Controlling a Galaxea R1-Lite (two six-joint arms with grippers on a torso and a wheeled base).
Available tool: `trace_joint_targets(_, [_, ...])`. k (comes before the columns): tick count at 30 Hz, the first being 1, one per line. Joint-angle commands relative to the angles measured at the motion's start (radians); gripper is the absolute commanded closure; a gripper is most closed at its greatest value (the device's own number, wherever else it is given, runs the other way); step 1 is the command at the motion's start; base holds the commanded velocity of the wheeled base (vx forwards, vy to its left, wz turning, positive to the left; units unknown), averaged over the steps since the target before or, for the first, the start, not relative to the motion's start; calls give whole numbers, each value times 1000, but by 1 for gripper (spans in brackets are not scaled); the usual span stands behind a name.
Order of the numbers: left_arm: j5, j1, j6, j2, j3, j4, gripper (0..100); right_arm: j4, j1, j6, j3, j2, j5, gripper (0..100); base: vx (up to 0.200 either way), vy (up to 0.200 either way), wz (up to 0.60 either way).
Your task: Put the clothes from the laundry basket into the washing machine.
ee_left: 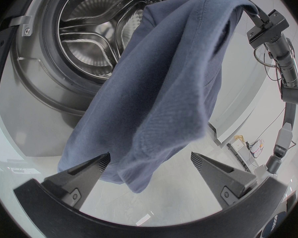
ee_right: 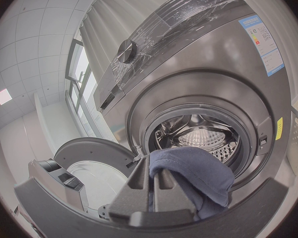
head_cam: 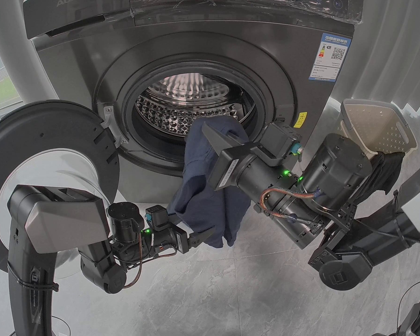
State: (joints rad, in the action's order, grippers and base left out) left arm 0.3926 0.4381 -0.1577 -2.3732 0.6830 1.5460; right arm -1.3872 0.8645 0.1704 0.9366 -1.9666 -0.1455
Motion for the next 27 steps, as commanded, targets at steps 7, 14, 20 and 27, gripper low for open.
trace_joint_targets(7, [-1,10,0,-14,18,2,100,-1,-4,0,-2,-2,0,100,0,0,0])
trace_joint_targets(14, [-6,14,21,49,-34,5,100,-4,-27,3,-5,0,-3,100,0,0,0])
trace_joint_targets(20, [-9,5,27,241,-175,3,100,2,-62,3,-25,35,-6,100,0,0,0])
trace_joint_targets(27, [-20,-16,44,450,-338,2,100,2,-122,8,-71,100,-12,100,0,0,0])
